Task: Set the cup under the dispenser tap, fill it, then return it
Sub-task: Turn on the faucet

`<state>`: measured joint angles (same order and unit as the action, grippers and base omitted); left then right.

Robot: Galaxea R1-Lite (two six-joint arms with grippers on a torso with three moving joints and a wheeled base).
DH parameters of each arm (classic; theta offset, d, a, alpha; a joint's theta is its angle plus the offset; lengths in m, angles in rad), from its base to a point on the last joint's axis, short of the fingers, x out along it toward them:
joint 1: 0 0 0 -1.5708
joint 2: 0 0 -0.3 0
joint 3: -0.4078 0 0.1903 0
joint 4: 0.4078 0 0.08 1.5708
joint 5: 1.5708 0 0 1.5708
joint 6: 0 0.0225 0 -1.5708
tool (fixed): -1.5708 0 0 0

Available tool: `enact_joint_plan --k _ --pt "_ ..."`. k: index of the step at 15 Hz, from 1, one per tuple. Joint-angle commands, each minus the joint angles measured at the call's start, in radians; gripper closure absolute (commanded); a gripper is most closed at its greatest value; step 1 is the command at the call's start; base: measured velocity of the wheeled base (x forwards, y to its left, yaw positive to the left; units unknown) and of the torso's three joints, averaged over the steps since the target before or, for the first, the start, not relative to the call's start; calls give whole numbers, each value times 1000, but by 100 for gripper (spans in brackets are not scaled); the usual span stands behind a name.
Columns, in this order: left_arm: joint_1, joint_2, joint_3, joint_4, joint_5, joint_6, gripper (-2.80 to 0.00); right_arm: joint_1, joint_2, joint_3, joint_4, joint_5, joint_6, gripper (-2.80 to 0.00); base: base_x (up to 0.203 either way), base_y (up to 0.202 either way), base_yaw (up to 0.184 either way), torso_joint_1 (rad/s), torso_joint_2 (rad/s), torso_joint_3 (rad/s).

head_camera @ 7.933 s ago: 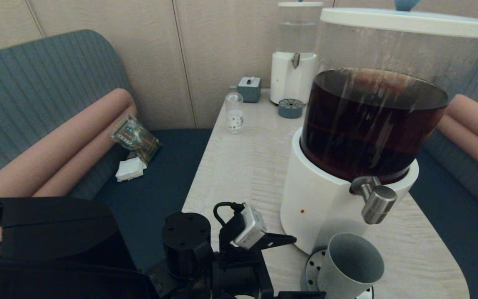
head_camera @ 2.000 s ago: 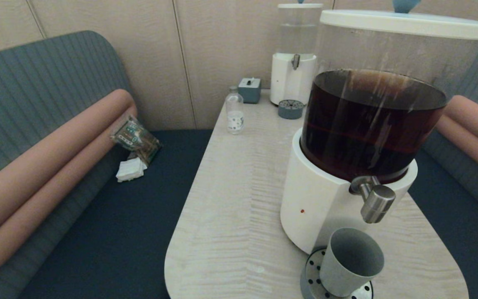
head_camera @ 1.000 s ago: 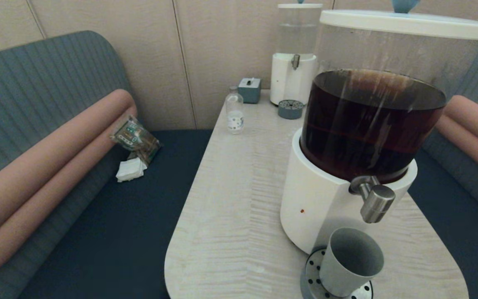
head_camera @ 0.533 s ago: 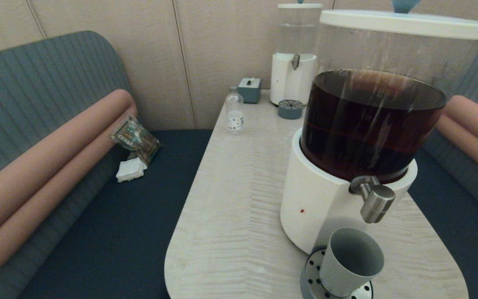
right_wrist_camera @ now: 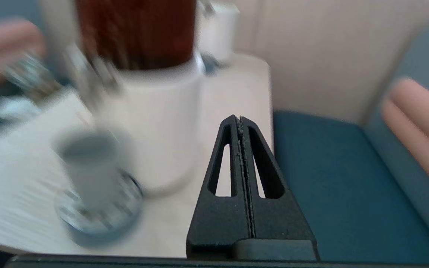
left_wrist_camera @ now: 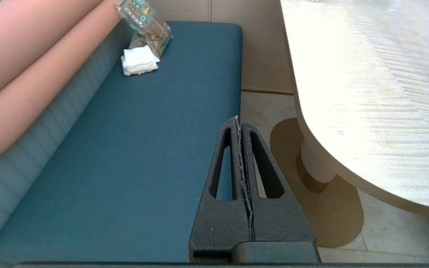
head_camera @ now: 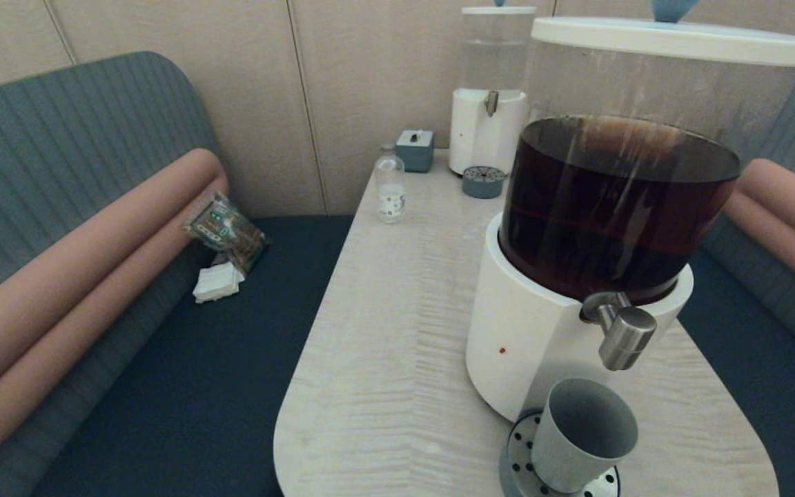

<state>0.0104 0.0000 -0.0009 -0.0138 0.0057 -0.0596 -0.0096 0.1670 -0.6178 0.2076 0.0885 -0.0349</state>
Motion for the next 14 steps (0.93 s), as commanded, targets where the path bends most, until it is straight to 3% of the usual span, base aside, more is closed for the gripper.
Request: enact_joint_plan --k 1,4,6,8,11,14 --pt "0 2 -1 0 0 0 0 -4 237 -190 21 21 15 0 0 0 0 0 0 0" --pt "0 2 -1 -1 3 0 0 2 536 -486 111 75 56 0 0 0 0 0 0 0" --pt "0 2 -1 -2 0 0 0 16 671 -624 291 164 79 0 0 0 0 0 0 0" --pt "0 2 -1 -1 0 0 0 44 773 -693 398 235 149 0 0 0 0 0 0 0" --pt "0 2 -1 -1 0 0 0 187 891 -739 449 261 322 0 0 0 0 0 0 0" --pt "0 2 1 -2 1 0 0 319 946 -706 450 268 381 0 0 0 0 0 0 0"
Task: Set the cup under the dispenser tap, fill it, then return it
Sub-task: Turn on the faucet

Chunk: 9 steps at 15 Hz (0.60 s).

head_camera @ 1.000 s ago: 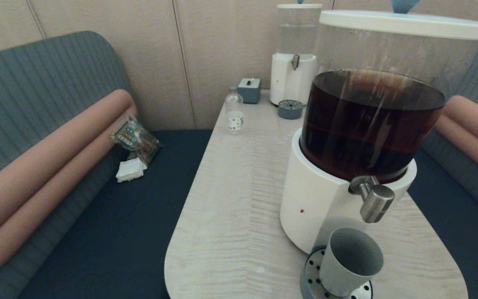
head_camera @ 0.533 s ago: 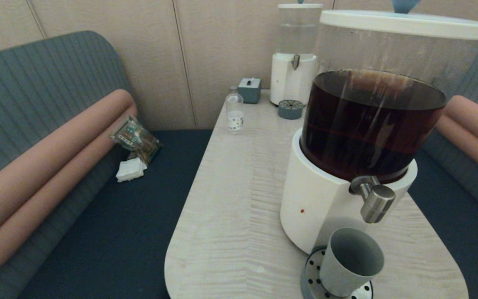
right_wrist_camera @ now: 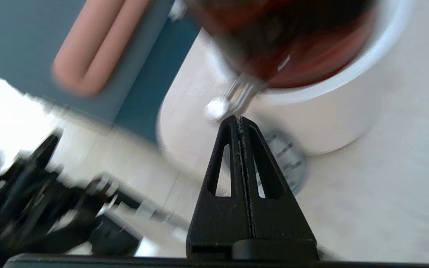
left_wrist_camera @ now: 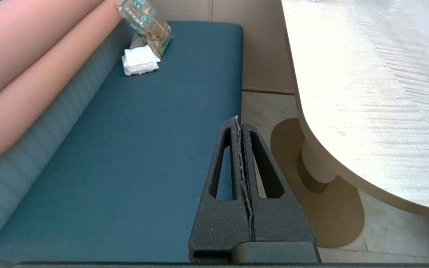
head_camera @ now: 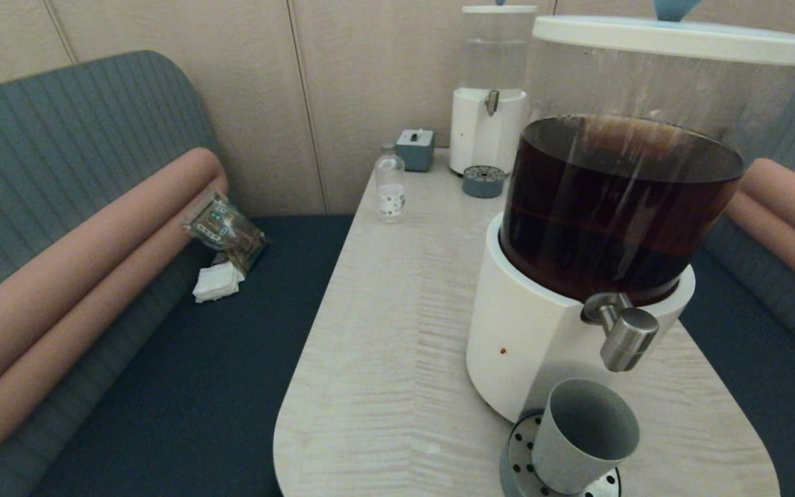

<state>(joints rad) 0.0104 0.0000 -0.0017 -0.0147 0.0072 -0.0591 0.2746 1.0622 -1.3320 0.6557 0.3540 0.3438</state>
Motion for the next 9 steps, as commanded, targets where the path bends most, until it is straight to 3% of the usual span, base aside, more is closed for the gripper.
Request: enact_joint_plan --k 1,5,9 --pt "0 2 0 1 -1 -1 0 50 70 26 -2 4 2 0 0 0 0 0 0 0" --pt "0 2 0 -1 -1 -1 0 40 90 122 -135 1 -29 0 0 0 0 0 0 0" --pt "0 2 0 0 -1 -1 0 20 85 219 -174 -3 -102 0 0 0 0 0 0 0"
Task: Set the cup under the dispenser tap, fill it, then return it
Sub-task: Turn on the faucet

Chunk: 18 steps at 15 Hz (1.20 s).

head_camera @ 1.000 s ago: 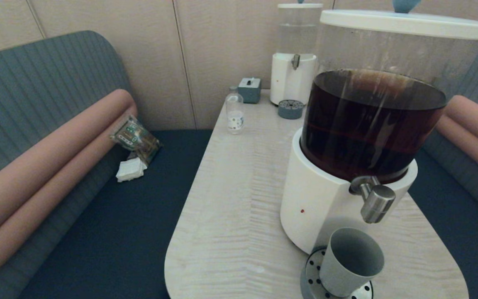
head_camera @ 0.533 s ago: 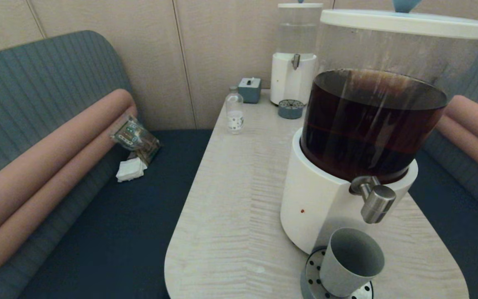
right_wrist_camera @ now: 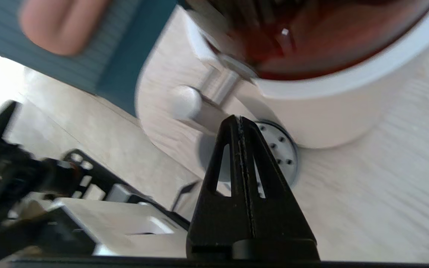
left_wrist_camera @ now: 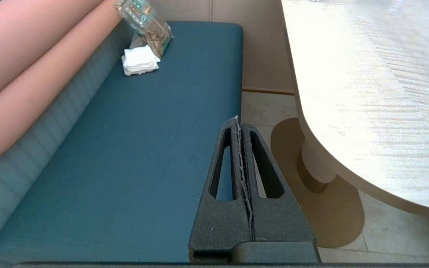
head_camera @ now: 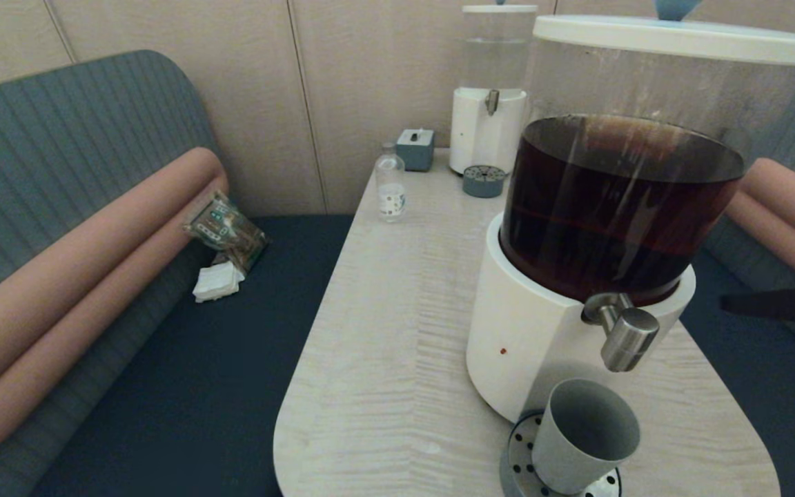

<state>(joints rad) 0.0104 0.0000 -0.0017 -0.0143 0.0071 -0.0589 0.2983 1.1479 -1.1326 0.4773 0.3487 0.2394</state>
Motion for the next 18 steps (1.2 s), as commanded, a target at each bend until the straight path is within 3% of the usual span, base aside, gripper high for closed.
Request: enact_joint_plan --k 1,18 --pt "0 2 0 -1 -1 -1 0 -4 -7 53 -20 3 -17 0 0 0 0 0 0 0" --pt "0 2 0 -1 -1 -1 0 30 28 166 -204 59 -181 0 0 0 0 0 0 0"
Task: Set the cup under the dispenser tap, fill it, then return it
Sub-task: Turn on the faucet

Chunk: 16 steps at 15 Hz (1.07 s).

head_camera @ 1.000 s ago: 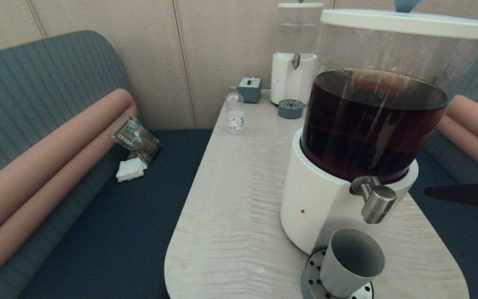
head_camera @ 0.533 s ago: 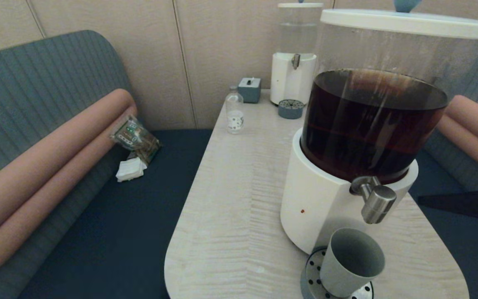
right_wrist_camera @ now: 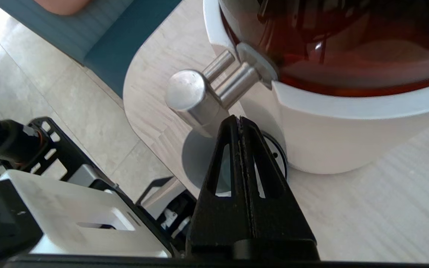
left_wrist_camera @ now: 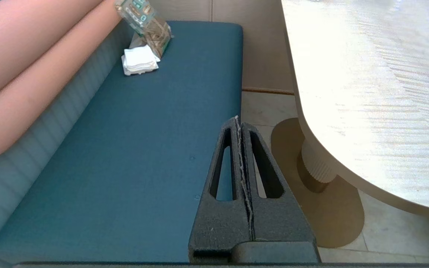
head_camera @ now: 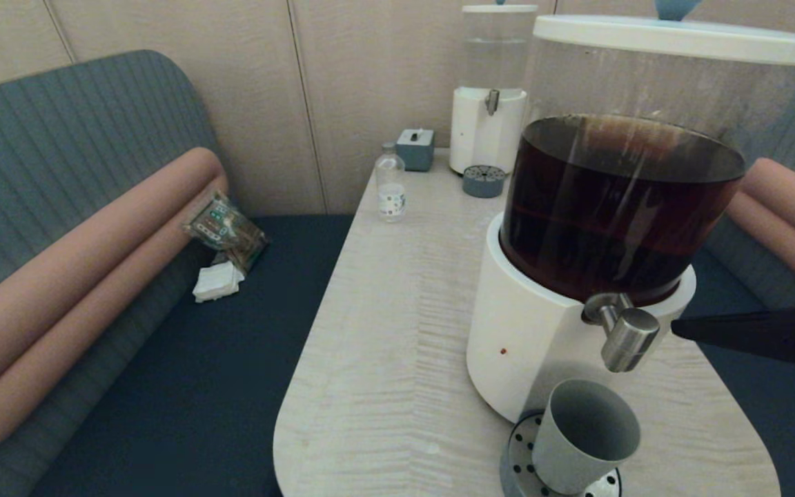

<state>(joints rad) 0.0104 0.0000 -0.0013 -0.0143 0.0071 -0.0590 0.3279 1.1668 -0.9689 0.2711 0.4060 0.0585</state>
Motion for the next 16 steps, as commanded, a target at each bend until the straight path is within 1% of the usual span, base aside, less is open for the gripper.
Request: enact_joint_plan --k 1,8,9,11,12,16 --pt "0 2 0 0 2 -1 0 0 14 4 -10 7 0 0 0 0 0 0 0 0" --pt "0 2 0 0 -1 -1 0 11 33 28 -84 42 -5 0 0 0 0 0 0 0" --pt "0 2 0 -1 0 -1 0 14 37 32 -92 42 -10 0 0 0 0 0 0 0" --pt "0 2 0 -1 2 -1 0 14 47 44 -96 40 -58 0 0 0 0 0 0 0" --pt "0 2 0 -1 2 -1 0 13 53 48 -96 40 -68 0 0 0 0 0 0 0" --pt "0 2 0 -1 -1 -1 0 14 63 47 -98 42 -68 0 0 0 0 0 0 0"
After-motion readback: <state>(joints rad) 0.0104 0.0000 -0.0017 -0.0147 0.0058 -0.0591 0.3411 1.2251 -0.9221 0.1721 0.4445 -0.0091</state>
